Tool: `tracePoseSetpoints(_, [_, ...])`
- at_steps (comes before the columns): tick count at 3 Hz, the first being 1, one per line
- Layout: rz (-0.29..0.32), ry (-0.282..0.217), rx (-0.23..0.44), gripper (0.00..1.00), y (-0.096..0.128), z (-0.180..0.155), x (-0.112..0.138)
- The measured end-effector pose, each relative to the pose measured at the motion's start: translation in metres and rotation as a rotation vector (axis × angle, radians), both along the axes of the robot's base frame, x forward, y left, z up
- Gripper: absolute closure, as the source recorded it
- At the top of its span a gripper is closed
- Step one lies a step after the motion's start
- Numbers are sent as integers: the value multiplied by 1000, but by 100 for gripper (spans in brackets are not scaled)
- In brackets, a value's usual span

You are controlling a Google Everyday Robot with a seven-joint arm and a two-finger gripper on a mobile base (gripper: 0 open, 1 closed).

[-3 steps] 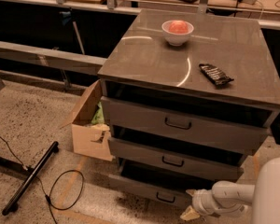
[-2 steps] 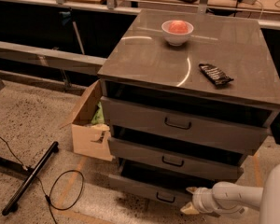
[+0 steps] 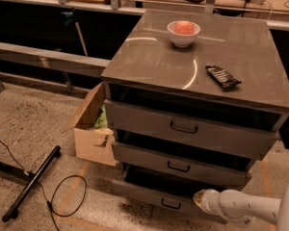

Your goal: Open bottom drawer

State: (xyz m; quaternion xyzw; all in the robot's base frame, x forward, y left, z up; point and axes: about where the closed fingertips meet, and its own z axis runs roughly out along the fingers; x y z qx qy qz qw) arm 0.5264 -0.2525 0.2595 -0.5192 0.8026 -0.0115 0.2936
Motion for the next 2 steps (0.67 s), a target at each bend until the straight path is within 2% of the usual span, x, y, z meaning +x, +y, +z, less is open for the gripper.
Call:
tracePoseSetpoints(1, [-36, -59, -34, 100, -12, -2, 16])
tracePoseSetpoints(2, [-59, -98, -73, 100, -25, -12, 31])
